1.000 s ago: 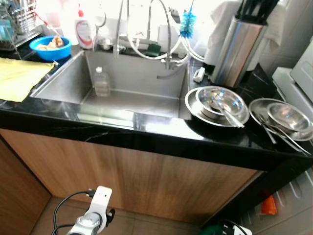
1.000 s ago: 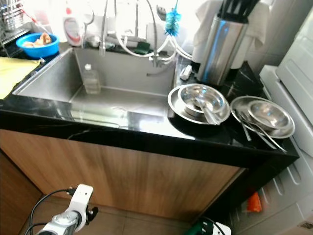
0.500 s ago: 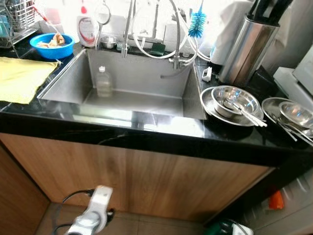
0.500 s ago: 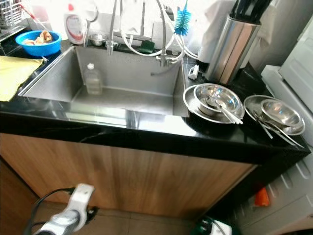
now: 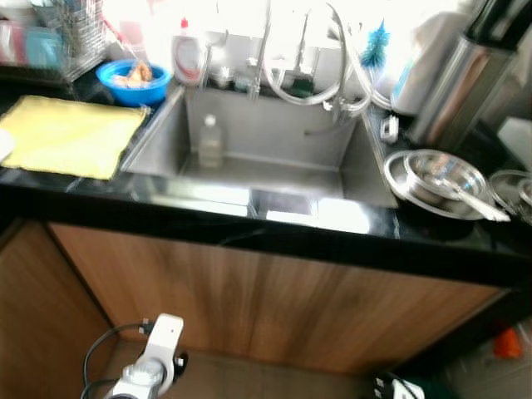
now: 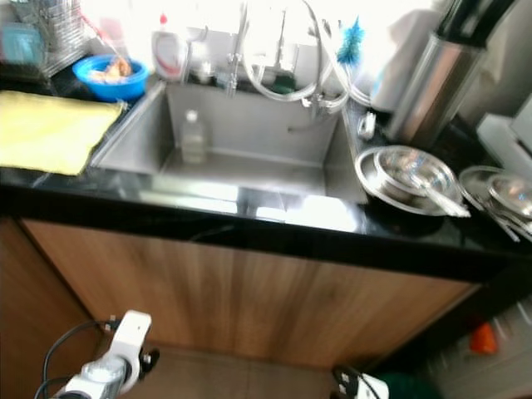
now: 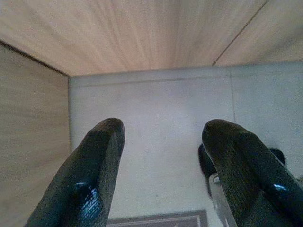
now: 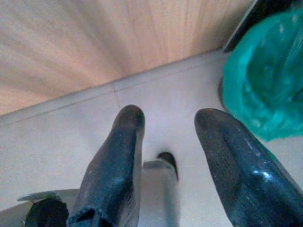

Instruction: Kitchen organization

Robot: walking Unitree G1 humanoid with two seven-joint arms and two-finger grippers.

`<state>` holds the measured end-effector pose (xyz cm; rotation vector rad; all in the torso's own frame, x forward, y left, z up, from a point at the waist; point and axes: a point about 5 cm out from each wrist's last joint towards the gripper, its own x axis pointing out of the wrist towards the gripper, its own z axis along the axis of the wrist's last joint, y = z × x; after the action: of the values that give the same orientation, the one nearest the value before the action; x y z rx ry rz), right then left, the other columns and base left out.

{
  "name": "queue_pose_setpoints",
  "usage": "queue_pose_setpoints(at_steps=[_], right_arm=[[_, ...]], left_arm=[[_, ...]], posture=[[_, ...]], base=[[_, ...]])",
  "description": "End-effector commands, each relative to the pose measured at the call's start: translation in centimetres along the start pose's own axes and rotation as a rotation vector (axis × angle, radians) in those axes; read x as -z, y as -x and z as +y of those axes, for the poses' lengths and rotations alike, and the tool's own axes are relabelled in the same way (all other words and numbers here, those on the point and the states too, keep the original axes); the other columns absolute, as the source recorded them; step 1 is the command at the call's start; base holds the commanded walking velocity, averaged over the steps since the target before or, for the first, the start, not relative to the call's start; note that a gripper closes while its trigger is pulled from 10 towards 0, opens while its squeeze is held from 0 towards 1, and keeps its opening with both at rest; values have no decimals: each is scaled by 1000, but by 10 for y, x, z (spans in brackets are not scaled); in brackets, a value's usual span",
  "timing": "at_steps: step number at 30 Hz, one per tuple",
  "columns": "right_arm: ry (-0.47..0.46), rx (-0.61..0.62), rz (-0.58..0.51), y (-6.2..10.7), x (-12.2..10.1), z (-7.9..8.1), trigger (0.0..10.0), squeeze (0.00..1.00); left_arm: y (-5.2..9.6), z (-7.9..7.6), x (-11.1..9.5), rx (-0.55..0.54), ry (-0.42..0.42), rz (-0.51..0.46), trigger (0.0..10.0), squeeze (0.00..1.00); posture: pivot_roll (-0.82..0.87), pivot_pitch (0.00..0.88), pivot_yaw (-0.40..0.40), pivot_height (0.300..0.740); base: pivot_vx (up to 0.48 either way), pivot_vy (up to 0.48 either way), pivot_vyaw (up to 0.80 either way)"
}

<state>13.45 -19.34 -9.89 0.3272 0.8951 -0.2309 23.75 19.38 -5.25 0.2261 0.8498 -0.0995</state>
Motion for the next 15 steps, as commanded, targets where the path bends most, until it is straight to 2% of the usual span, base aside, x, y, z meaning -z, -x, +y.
queue_pose_setpoints(at_steps=[1,15], right_arm=[[-5,23,3,2,1,-8,10000,0],[-22,37,-18,2,0,-9,10000,0]], left_arm=[[-1,-6,-3,15,1,-8,10000,0],[-2,-19,-17,70,-29,-80,10000,0]], posture=[[56,0,-63,740],[51,0,-60,740]], base=[[0,0,0],[0,0,0]])
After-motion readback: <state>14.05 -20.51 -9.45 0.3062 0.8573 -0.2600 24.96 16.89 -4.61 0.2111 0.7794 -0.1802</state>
